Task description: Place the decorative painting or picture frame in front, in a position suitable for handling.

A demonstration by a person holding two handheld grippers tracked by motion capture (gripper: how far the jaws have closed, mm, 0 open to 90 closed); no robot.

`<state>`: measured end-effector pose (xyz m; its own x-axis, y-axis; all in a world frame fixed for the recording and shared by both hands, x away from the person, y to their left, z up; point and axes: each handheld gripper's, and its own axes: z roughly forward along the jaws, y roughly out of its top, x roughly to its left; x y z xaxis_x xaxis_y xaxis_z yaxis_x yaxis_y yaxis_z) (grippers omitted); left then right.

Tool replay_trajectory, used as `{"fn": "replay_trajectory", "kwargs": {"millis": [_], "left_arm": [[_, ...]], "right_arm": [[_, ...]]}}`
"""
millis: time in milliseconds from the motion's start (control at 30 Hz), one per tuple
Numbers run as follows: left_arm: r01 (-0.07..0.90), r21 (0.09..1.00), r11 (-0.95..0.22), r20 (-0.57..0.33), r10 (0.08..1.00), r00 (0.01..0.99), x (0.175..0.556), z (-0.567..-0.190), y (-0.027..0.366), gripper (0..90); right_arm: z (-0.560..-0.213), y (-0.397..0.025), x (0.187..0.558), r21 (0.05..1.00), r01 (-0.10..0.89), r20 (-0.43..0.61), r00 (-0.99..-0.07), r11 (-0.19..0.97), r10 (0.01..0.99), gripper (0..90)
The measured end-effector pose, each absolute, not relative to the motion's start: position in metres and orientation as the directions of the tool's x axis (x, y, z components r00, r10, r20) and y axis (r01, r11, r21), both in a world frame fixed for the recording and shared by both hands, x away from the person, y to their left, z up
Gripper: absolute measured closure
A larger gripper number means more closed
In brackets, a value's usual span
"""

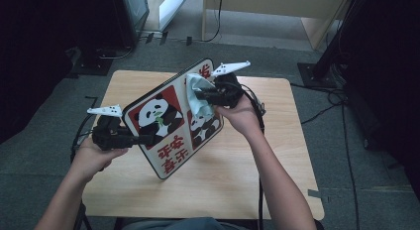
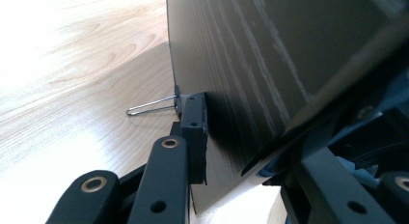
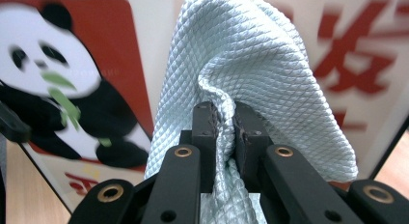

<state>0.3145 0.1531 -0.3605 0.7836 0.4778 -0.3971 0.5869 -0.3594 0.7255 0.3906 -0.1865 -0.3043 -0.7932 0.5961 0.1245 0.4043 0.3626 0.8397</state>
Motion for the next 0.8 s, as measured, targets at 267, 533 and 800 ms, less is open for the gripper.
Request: {"fn": "replay_trajectory", "kwargs": {"millis": [267, 533, 800], "left_arm": [[0.587, 0.726, -0.360, -0.397, 0.478, 0.784, 0.314, -0.361, 0.153, 71.7], [0.589, 0.725, -0.357, -0.399, 0.479, 0.782, 0.314, -0.361, 0.153, 71.7], [0.590, 0.724, -0.357, -0.401, 0.479, 0.781, 0.314, -0.360, 0.153, 71.7]], "right_arm": [[-0.279, -0.173, 0.394, 0.852, 0.365, 0.095, -0.812, 0.375, 0.575, 81.4], [-0.282, -0.163, 0.397, 0.843, 0.368, 0.089, -0.814, 0.392, 0.574, 81.2], [-0.293, -0.163, 0.397, 0.843, 0.373, 0.099, -0.816, 0.388, 0.570, 81.3]]}}
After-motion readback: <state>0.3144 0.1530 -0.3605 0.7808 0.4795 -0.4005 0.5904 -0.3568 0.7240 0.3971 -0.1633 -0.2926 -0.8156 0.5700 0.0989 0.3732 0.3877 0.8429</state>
